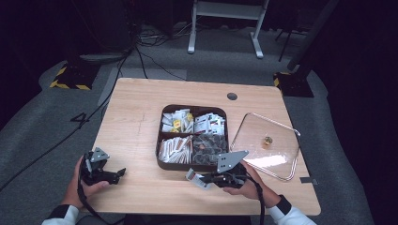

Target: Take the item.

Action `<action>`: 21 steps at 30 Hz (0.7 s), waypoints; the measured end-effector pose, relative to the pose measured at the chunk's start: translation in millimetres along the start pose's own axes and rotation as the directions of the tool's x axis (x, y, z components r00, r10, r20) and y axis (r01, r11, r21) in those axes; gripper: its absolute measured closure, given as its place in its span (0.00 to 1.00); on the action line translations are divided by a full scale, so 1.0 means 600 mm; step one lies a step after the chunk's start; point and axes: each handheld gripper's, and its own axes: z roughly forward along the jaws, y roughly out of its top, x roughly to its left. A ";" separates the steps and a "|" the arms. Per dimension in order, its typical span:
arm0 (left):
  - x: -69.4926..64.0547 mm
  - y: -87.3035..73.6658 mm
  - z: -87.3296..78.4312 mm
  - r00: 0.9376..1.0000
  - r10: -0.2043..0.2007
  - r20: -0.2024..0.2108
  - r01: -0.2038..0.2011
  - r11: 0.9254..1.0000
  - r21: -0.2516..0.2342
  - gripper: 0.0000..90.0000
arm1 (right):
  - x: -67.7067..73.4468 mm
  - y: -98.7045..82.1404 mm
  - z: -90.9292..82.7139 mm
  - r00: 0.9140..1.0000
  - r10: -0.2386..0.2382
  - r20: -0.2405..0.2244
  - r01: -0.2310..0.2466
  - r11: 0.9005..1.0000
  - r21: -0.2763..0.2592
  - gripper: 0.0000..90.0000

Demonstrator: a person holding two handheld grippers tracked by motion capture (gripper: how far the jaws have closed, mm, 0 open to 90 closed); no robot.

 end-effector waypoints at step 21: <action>0.000 0.000 0.000 1.000 0.002 0.001 -0.002 1.000 0.000 0.01 | -0.004 -0.026 0.045 0.997 0.002 -0.075 0.006 0.995 0.101 0.95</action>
